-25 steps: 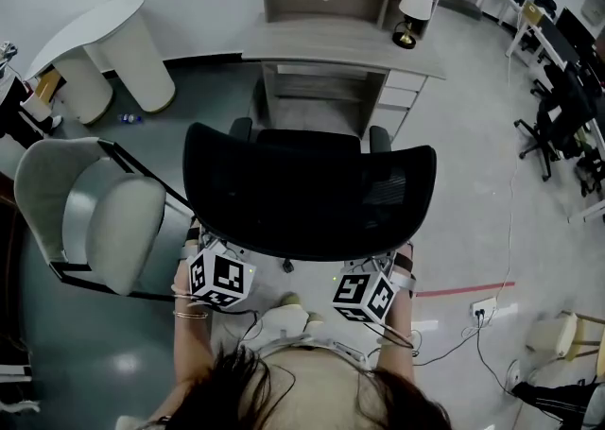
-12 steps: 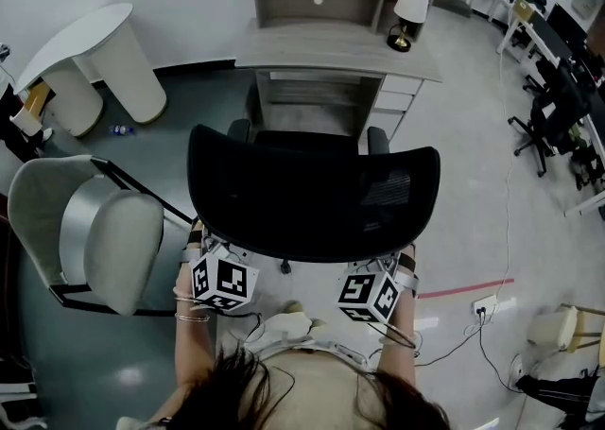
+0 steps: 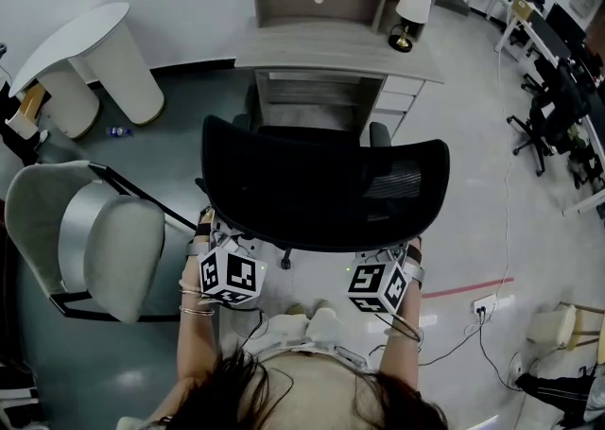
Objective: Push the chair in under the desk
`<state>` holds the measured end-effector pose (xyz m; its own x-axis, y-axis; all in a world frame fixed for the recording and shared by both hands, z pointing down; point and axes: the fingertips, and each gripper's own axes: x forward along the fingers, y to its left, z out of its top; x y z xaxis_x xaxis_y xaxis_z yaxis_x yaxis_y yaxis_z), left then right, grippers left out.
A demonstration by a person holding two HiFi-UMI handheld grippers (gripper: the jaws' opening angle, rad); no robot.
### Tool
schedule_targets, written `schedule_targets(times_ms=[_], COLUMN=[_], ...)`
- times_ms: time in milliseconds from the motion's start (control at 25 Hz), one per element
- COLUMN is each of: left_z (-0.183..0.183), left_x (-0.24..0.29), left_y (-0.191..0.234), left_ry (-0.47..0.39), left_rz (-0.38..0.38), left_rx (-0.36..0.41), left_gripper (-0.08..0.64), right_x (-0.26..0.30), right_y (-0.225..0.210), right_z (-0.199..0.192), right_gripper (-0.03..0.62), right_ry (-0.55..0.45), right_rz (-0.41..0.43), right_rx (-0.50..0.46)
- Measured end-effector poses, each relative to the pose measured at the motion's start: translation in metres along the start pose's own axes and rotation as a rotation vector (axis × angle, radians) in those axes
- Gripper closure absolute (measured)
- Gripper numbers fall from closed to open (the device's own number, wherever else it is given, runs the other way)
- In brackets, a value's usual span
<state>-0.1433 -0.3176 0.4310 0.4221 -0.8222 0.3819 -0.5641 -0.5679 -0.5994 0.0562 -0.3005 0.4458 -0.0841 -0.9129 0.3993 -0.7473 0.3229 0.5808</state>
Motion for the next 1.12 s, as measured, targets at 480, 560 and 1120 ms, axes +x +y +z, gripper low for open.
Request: schedule_targets(times_ms=[480,560,1120], left_z=[-0.002,-0.003,0.000], left_x=[0.031,0.037,0.080], left_y=[0.017,0.021,0.045], left_ry=[0.000,0.006,0.024], left_rz=[0.010,0.005,0.030], left_rx=[-0.009,-0.007,-0.031], left_gripper=[0.314,0.314,0.314], right_x=[0.031,0.038,0.082], right_y=[-0.011,-0.013,-0.035], right_z=[0.006,0.008,0.016], right_gripper=[0.351,0.351,0.351], right_ry=[0.004,0.003,-0.014], right_rz=[-0.001,0.003,0.013], right_rx=[0.002,-0.001,-0.012])
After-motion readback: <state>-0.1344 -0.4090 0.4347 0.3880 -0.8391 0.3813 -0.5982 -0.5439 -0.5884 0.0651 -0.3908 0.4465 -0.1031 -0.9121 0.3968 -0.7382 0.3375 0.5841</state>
